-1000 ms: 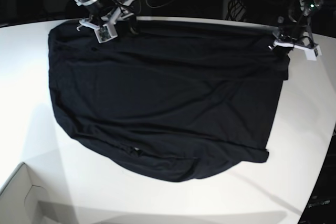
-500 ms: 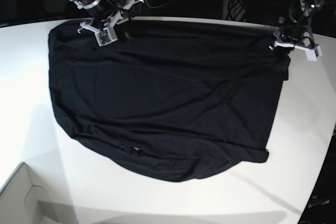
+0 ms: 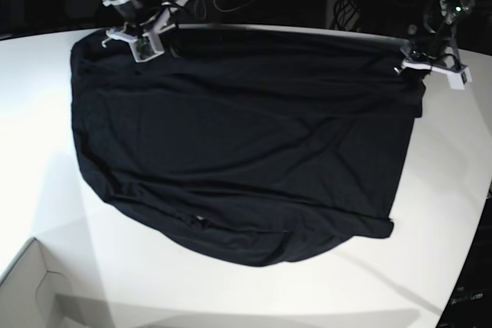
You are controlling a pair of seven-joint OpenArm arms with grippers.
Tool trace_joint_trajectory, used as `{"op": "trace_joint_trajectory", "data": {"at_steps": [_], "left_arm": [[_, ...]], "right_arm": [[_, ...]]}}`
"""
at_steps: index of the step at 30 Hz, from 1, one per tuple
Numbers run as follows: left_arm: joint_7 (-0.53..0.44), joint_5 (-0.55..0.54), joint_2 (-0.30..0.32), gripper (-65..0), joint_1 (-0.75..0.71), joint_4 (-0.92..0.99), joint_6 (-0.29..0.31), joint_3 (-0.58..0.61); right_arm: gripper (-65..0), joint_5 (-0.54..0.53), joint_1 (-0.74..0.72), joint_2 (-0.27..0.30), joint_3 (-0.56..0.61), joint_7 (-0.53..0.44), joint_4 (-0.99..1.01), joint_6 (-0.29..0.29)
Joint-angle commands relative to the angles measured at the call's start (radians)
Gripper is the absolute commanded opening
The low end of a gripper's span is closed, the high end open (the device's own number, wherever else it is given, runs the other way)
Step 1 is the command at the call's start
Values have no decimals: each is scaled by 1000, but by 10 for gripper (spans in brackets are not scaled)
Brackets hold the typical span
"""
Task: Layout the t-shirt on the table in an organized manner, then fold the t-shirt properly
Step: 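Shift the right gripper along the collar edge toward the left gripper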
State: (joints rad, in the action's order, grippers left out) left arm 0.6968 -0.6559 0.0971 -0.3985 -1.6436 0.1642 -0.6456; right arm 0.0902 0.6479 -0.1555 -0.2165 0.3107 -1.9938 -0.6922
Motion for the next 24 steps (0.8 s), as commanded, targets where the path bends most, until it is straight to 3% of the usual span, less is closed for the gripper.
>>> {"op": "trace_joint_trajectory", "data": {"at_steps": [1, 14, 24], "left_arm": [[-19, -11, 13, -650, 3, -20, 5, -6], [-21, -12, 14, -650, -4, -34, 5, -7], [-21, -12, 14, -650, -60, -146, 5, -19]], "right_arm": [[-650, -14, 17, -2, 1, -18, -34, -6], [-650, -14, 100, -2, -82, -20, -38, -6], [-650, -14, 171, 0, -74, -21, -43, -6]]}}
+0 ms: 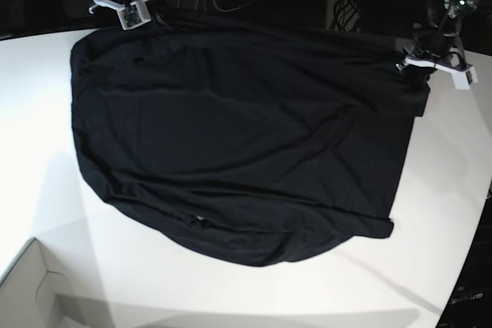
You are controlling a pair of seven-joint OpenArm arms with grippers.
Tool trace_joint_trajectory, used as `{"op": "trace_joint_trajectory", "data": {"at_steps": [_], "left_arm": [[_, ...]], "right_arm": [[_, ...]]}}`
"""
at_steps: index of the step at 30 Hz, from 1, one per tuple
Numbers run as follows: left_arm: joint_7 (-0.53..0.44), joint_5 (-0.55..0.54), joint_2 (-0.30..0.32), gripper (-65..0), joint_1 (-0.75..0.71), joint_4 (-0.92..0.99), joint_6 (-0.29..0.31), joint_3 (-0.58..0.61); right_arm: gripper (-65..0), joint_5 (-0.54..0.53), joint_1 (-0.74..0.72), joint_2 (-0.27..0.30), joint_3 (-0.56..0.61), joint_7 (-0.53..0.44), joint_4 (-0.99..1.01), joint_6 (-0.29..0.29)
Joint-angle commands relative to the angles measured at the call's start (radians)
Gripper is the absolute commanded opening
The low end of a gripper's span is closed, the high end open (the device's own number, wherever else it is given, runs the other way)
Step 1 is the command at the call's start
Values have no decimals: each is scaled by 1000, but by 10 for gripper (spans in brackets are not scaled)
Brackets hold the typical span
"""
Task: Layout the t-shirt on the table in an organized manner, then fold the t-shirt properly
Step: 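Shift the right gripper along the collar edge toward the left gripper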
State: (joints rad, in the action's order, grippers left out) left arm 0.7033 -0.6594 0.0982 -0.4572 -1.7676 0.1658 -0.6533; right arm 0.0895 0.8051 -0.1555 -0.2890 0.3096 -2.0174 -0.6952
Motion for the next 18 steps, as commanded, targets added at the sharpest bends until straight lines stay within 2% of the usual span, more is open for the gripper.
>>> {"op": "trace_joint_trajectory", "data": {"at_steps": [1, 4, 7, 13, 18], "left_arm": [[-27, -9, 13, -650, -5, -28, 4, -27], [-26, -9, 7, -650, -5, -33, 4, -59], [-26, -9, 11, -650, -5, -30, 4, -67], [-26, -9, 7, -650, 7, -28, 4, -67], [-26, 0, 8, -650, 71, -21, 4, -67]], "right_arm": [[-650, -14, 13, 1, -2, -20, -19, -3], [-650, -27, 13, 1, -3, -20, -21, -3], [-650, -102, 3, 6, -11, -23, -22, -3], [-650, -182, -16, 6, -22, -146, -22, -3], [-650, -184, -86, 4, -25, -152, -13, -3]]}}
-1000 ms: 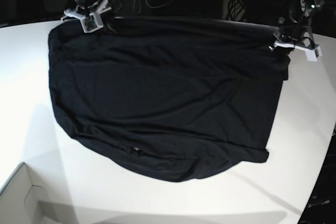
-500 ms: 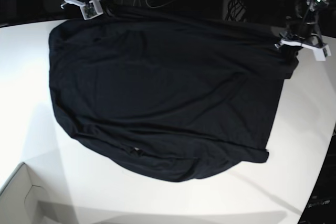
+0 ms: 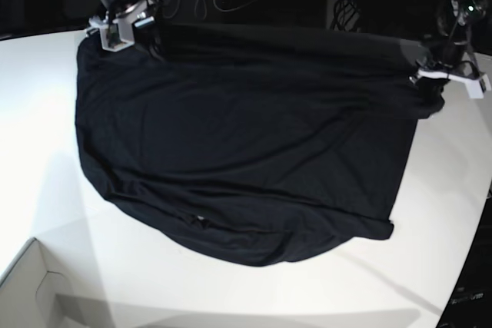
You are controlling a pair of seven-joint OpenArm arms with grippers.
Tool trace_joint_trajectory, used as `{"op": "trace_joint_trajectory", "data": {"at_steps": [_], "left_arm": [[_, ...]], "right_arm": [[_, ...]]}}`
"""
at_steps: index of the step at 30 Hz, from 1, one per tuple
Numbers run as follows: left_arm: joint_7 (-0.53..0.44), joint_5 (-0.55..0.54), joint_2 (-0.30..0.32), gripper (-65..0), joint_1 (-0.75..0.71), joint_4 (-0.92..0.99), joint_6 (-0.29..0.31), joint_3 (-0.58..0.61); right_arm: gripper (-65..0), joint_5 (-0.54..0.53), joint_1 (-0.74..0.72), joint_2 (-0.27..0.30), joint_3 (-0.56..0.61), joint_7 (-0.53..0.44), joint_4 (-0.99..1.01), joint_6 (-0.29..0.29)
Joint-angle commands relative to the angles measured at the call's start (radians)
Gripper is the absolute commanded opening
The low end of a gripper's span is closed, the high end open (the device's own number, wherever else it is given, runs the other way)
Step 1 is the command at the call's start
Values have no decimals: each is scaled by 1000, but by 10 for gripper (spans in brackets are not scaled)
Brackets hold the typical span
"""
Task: Layout the t-shirt on the table in an organized manner, then fold the t-shirt properly
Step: 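Shift the right gripper along the collar edge toward the left gripper, then lift the collar edge with both grippers and pull it toward the hem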
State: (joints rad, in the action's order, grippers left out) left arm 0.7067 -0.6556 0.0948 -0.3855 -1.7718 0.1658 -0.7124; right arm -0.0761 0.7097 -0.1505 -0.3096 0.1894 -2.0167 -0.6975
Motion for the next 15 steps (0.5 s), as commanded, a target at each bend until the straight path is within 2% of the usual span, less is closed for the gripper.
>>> {"op": "trace_joint_trajectory", "data": {"at_steps": [1, 9, 15], "left_arm": [[-29, -3, 13, -650, 12, -17, 4, -8], [-29, -2, 10, -650, 105, -1, 4, -2], [-29, -2, 16, -650, 162, 92, 4, 58]], "right_arm": [[-650, -17, -11, -1, -4, -32, -13, -1], [-650, -17, -124, -1, -4, -31, 30, -1], [-650, -15, -190, -1, -6, -31, 115, -1]]}}
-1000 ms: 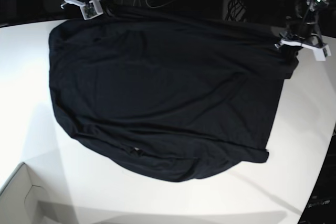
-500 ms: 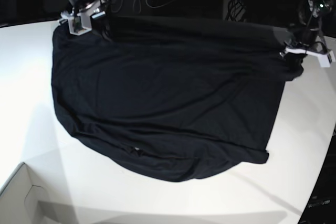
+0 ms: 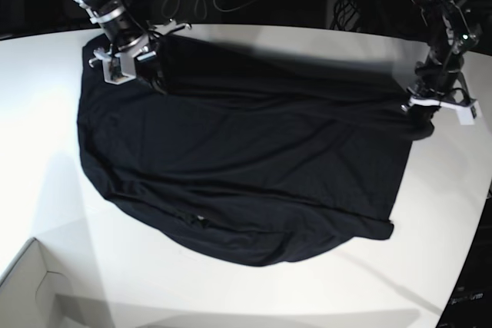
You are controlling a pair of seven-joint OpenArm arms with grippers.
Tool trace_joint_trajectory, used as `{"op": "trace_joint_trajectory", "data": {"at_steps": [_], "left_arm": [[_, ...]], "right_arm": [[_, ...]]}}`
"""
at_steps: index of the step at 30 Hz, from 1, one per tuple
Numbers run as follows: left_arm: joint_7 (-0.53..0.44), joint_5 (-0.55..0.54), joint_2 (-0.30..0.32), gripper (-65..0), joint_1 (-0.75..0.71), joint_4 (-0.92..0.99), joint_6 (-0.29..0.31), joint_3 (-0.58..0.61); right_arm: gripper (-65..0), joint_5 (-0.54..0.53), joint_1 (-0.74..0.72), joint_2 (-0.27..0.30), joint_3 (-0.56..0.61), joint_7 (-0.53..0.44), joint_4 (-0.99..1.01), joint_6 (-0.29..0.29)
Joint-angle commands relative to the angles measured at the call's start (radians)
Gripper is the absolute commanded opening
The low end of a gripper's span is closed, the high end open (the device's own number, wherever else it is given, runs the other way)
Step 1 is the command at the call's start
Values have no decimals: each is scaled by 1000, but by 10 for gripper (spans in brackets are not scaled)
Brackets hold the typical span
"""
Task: Layout the t-shirt on the table in an organized manner, then fold the t-shirt properly
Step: 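Lift the collar edge with both grippers and pull it toward the hem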
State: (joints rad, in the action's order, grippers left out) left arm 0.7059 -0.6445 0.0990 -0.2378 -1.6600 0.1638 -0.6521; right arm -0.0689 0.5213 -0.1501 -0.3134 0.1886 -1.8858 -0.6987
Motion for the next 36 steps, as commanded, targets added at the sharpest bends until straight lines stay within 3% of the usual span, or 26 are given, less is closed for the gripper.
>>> {"op": "trace_joint_trajectory", "data": {"at_steps": [1, 8, 12, 25, 29, 36], "left_arm": [[-29, -13, 12, -650, 24, 1, 6, 1], [-29, -13, 14, -650, 81, 68, 6, 28], [-30, -11, 48, -650, 105, 70, 4, 84], [-32, -11, 71, -650, 242, 246, 1, 151], [-32, -11, 72, -650, 260, 277, 3, 151], [-33, -11, 97, -505, 266, 291, 3, 153]], "right_arm": [[-650, -22, -13, -1, -2, -30, -4, 1], [-650, -21, -94, 1, -66, -30, 48, 1], [-650, -21, -126, 1, -105, -30, 73, 1], [-650, -22, -158, 2, -109, -30, 148, 1], [-650, -22, -165, 28, -106, -30, 151, 1], [-650, 57, -192, 30, -111, 21, 144, 1]]}}
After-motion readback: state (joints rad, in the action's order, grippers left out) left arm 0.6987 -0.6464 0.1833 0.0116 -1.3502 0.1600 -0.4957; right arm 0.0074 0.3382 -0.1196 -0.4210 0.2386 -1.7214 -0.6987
